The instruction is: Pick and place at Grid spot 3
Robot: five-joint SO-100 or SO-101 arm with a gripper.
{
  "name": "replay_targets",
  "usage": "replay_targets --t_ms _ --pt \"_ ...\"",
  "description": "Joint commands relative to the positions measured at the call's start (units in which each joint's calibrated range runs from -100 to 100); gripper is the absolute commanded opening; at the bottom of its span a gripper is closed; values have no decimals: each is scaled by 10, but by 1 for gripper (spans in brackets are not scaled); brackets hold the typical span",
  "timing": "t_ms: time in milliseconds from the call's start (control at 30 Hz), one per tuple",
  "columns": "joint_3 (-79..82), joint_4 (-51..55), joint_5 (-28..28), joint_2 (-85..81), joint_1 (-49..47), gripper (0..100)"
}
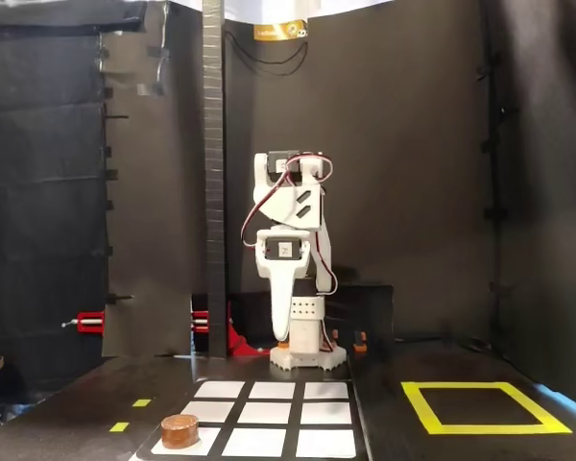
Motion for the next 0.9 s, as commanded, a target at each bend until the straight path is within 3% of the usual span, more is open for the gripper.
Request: replay_targets --t_ms 0,167,267,467,867 --pt "-10 -3 -1 -24 7 37" --pt "-9 -3 -2 -24 10 8" --pt "-9 -4 -2 -24 10 1" --pt "26 -37 -3 -64 11 0" --pt "613 -333 -3 -581 -13 0"
